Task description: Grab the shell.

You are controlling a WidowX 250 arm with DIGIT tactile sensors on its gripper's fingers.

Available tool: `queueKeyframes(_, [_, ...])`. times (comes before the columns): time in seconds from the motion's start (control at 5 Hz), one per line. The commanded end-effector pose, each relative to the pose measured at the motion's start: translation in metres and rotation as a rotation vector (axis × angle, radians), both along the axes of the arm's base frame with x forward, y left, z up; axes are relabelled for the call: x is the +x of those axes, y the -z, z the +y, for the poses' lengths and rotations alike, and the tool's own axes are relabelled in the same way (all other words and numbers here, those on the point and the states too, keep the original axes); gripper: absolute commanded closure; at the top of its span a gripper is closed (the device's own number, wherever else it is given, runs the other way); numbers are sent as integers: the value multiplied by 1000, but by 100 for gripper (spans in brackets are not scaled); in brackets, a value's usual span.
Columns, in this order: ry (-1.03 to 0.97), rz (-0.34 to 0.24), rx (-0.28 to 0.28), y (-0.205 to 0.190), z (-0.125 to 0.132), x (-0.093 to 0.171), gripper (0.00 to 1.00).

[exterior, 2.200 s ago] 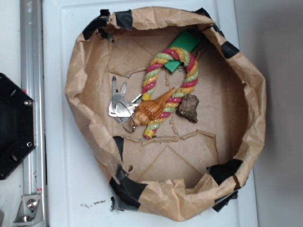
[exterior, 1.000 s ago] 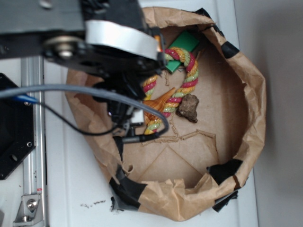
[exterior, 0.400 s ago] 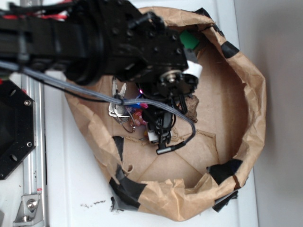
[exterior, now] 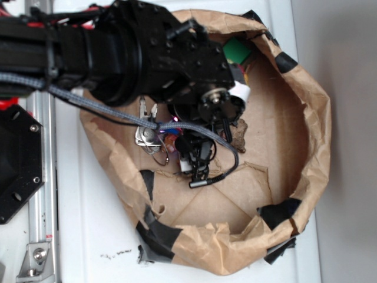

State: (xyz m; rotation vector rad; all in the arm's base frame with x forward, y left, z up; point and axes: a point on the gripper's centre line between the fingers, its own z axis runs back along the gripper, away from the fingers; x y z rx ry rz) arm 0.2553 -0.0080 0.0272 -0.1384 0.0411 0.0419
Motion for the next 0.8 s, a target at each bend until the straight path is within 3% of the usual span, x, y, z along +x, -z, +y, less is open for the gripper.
queueKeyframes(0.0, [66, -173, 48, -72, -16, 10, 100])
queueKeyframes(0.2, [101, -227, 42, -115, -25, 17, 100])
queueKeyframes(0.4, [199, -207, 23, -138, -39, 32, 100])
queueKeyframes(0.6, [310, -132, 89, -129, -48, 38, 100])
